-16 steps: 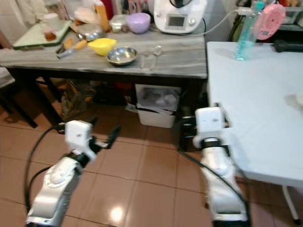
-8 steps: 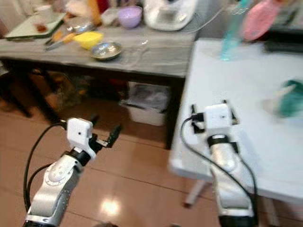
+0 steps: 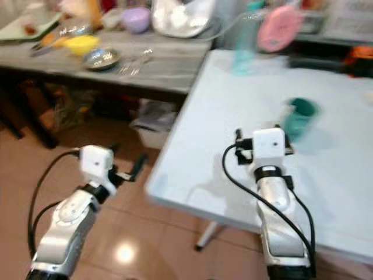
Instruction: Setting the table
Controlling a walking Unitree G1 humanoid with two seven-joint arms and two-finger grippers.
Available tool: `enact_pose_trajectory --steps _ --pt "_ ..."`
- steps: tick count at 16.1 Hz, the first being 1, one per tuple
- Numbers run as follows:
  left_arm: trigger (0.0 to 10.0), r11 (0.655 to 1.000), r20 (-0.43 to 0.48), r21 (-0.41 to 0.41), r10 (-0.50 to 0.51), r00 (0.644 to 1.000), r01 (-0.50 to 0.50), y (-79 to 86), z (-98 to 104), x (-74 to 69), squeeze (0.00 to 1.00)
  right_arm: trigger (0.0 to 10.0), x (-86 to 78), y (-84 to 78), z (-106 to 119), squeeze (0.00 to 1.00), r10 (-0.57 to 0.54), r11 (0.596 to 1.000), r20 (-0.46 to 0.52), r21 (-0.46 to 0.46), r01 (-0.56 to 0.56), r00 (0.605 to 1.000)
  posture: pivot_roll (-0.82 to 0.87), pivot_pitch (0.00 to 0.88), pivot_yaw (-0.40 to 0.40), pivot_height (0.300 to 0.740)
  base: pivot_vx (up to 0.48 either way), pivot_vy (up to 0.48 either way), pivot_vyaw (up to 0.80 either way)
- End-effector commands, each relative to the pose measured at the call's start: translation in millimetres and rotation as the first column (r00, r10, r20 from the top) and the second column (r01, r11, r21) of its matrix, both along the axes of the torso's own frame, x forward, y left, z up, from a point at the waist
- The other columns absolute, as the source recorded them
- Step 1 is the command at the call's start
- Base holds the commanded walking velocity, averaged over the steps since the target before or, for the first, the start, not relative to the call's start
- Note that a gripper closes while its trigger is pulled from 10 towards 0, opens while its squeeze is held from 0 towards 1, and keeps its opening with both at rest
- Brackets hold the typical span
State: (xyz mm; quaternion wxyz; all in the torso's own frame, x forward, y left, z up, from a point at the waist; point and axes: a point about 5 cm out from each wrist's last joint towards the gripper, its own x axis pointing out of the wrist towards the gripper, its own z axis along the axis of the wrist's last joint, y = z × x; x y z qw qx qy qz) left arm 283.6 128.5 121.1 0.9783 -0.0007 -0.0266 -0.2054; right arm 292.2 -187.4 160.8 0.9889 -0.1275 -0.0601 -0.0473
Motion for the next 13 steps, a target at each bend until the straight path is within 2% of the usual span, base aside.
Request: enact_pose_trajectory --steps 1,3,5,10,13 --pt "10.0 1.000 -0.022 0.029 0.012 1.000 -0.012 7.6 -4 0.1 0.00 10.0 -1.1 5.3 3 0.00 0.002 1.000 0.016 0.011 -0.003 1.000 -0.03 0.112 0.053 0.740 0.000 -0.255 0.00" --pt "10.0 0.999 -0.010 0.037 -0.020 1.000 0.021 2.5 -2 0.9 0.00 10.0 -3.4 3.9 0 0.00 -0.007 1.000 0.003 0.026 0.007 1.000 -0.03 0.117 0.057 0.740 0.000 0.000 0.00" --pt "10.0 1.000 -0.028 0.009 -0.018 0.999 0.018 3.3 -3 3.1 0.00 10.0 -6.8 4.5 1 0.00 -0.018 1.000 0.007 0.021 0.018 1.000 -0.05 0.121 0.061 0.740 0.000 0.000 0.00" --pt "10.0 0.999 -0.018 -0.010 -0.040 0.999 0.040 -4.2 0 6.0 0.00 10.0 -8.9 -5.6 0 0.00 -0.075 0.997 0.016 0.033 0.074 0.997 -0.04 0.121 0.079 0.740 0.000 0.000 0.00" --pt "10.0 0.999 -0.018 -0.023 -0.046 0.999 0.045 -10.3 -2 4.3 0.00 10.0 -7.8 -0.4 0 0.00 -0.061 0.997 0.017 0.039 0.060 0.998 -0.04 0.121 0.079 0.740 0.000 0.000 0.00"
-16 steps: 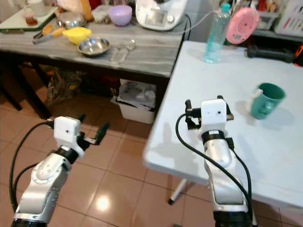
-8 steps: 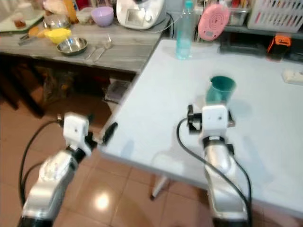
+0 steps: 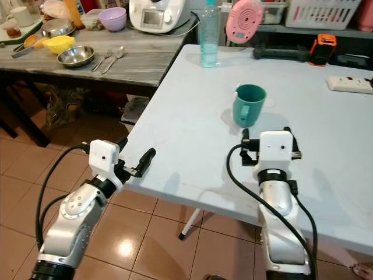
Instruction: Setting the table
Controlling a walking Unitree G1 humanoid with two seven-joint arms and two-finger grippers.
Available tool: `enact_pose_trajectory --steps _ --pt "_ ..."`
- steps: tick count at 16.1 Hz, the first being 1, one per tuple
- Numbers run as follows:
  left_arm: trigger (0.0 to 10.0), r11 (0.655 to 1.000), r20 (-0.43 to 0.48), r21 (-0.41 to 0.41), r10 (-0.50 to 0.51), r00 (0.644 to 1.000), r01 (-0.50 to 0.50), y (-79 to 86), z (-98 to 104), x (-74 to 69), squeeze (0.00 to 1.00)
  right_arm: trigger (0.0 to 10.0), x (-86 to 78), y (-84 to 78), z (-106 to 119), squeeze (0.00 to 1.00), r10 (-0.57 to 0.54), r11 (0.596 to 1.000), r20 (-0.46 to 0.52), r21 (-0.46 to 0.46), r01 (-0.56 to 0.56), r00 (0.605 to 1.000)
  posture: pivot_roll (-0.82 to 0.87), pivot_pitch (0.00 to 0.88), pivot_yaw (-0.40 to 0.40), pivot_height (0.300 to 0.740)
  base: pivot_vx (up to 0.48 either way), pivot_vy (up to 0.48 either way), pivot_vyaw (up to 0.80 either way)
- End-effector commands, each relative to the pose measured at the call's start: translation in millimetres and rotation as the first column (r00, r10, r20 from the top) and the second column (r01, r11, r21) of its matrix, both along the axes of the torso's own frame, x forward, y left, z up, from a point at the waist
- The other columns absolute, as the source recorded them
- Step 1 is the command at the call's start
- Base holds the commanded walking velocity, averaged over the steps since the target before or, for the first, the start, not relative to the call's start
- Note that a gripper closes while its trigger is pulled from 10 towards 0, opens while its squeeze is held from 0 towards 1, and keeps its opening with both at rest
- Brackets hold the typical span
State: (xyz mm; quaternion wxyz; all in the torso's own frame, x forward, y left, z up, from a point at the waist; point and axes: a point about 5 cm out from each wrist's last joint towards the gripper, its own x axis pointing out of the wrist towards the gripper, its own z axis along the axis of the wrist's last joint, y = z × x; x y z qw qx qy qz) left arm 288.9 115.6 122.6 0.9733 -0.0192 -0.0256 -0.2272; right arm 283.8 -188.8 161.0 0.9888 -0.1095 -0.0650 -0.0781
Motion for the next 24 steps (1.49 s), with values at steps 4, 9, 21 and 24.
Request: enact_pose_trajectory --steps 4,9,21,24 --pt "10.0 1.000 -0.019 -0.006 -0.016 1.000 0.016 -6.6 -5 -1.7 0.00 10.0 6.1 8.2 2 0.00 0.021 1.000 0.010 0.012 -0.021 1.000 -0.03 0.124 0.075 0.740 0.000 0.000 -0.15" --pt "10.0 1.000 -0.020 -0.001 -0.017 1.000 0.017 0.4 -6 1.0 0.00 10.0 14.2 5.8 3 0.00 -0.002 1.000 0.022 0.011 0.001 1.000 -0.01 0.136 0.080 0.740 0.000 0.000 0.00" --pt "10.0 0.996 -0.053 -0.020 -0.082 0.995 0.081 -8.3 -10 -23.4 0.00 10.0 47.5 0.5 -3 0.00 0.008 0.999 -0.004 0.038 -0.008 1.000 0.04 0.221 0.097 0.740 0.000 0.000 0.00" --pt "10.0 0.978 -0.039 -0.113 -0.182 0.982 0.177 -13.4 3 -36.9 0.00 10.0 58.8 7.8 -1 0.00 0.042 0.999 0.012 0.034 -0.043 0.999 0.07 0.237 0.104 0.740 0.000 0.000 0.00"
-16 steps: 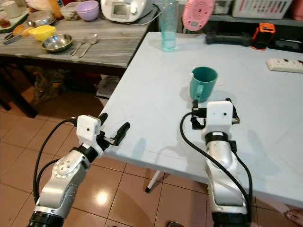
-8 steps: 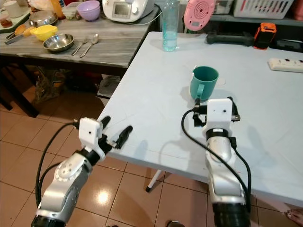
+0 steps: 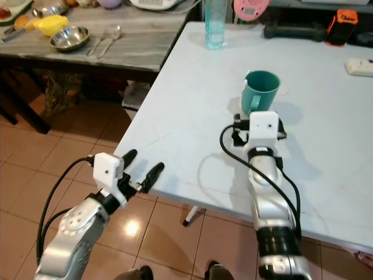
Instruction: Setting the table
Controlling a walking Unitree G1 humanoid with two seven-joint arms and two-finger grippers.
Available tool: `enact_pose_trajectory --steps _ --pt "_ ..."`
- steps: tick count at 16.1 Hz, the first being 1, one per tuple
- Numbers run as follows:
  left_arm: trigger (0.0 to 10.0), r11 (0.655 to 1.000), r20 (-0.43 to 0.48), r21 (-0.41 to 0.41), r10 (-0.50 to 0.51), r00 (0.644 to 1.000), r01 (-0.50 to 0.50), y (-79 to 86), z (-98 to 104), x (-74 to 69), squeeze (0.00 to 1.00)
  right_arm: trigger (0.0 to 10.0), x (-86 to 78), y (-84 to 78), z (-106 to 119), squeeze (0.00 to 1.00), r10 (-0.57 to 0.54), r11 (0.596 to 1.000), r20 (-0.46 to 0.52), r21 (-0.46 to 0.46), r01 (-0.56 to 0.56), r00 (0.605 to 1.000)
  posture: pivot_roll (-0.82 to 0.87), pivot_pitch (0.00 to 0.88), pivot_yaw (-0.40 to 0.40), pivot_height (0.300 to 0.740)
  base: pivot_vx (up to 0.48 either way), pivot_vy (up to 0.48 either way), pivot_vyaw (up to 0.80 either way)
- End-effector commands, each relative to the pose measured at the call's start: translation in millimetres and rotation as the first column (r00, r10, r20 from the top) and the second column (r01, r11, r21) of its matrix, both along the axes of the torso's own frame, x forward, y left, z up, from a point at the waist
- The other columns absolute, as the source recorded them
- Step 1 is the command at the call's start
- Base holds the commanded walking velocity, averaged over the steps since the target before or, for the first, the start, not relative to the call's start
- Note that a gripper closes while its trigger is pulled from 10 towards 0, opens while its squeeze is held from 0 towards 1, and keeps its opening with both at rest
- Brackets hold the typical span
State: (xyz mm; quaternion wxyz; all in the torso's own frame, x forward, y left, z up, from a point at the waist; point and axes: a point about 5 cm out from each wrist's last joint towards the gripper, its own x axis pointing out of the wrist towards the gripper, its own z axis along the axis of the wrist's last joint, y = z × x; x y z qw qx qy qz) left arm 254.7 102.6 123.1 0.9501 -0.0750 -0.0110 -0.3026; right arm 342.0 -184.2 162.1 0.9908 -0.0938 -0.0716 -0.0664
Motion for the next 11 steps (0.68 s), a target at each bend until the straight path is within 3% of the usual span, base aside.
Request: enact_pose_trajectory --steps 1,4,11 --pt "10.0 0.997 0.005 -0.034 -0.073 0.997 0.073 -4.3 8 -7.0 0.00 10.0 2.2 3.9 -1 0.00 0.016 1.000 0.004 0.004 -0.016 1.000 0.07 0.238 0.103 0.740 0.000 0.000 0.00" --pt "10.0 0.977 -0.023 -0.055 -0.206 0.978 0.205 -12.8 12 -14.7 0.00 10.0 9.5 3.2 8 0.00 0.004 1.000 0.040 -0.012 -0.004 0.999 0.06 0.236 0.102 0.740 0.000 0.000 0.00" --pt "10.0 0.962 -0.042 -0.072 -0.267 0.963 0.263 -20.9 12 -14.2 0.00 10.0 13.5 7.6 20 0.00 -0.010 0.998 0.098 -0.062 0.016 0.995 0.03 0.228 0.088 0.740 0.000 0.000 0.00"
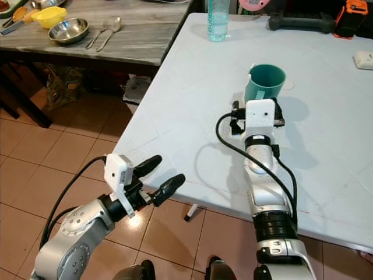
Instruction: Setting the table
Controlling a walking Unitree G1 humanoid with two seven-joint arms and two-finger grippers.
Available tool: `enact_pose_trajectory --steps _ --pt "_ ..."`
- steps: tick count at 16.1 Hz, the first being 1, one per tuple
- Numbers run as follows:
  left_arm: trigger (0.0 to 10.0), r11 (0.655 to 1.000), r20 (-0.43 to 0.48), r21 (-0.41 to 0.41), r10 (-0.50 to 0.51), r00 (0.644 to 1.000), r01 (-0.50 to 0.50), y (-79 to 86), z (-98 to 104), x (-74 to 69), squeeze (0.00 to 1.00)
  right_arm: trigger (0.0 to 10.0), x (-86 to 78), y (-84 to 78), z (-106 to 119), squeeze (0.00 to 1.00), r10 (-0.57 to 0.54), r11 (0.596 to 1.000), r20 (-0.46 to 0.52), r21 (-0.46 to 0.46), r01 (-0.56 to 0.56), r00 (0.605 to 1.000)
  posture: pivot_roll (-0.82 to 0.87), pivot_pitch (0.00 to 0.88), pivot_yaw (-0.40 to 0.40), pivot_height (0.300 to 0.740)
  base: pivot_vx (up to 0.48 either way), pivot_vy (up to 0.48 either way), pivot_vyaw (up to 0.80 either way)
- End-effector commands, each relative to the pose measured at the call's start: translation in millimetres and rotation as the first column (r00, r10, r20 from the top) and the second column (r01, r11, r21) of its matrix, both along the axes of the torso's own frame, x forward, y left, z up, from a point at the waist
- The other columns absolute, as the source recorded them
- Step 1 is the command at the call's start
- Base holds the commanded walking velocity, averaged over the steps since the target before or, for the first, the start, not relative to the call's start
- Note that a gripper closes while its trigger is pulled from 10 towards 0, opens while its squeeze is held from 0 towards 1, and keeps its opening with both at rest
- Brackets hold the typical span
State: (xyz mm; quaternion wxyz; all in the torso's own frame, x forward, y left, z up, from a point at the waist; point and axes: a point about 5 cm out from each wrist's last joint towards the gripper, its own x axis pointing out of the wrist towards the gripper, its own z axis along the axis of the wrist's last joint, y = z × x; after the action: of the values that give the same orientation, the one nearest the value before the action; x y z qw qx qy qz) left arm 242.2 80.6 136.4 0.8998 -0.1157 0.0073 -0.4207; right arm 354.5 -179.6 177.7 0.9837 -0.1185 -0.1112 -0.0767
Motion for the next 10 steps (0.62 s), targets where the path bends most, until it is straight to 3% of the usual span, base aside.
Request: enact_pose_trajectory --steps 1,2,10 --pt "10.0 1.000 -0.008 0.002 -0.011 1.000 0.011 0.0 -1.5 -0.7 0.00 2.0 1.0 0.7 4.7 0.00 -0.009 1.000 0.025 -0.012 0.009 1.000 0.03 0.226 0.086 0.740 0.000 0.000 0.00" --pt "10.0 1.000 -0.008 0.000 -0.012 1.000 0.012 -1.3 -1.8 0.0 0.00 0.0 1.4 -0.7 4.7 0.00 -0.013 1.000 0.026 -0.010 0.013 1.000 0.03 0.222 0.083 0.740 0.000 0.000 0.00" --pt "10.0 1.000 -0.005 -0.002 -0.008 1.000 0.008 -3.3 -3.2 1.1 0.00 0.0 4.0 -2.3 5.5 0.00 -0.029 0.999 0.029 -0.012 0.030 0.999 0.02 0.216 0.074 0.740 0.000 0.000 0.00"
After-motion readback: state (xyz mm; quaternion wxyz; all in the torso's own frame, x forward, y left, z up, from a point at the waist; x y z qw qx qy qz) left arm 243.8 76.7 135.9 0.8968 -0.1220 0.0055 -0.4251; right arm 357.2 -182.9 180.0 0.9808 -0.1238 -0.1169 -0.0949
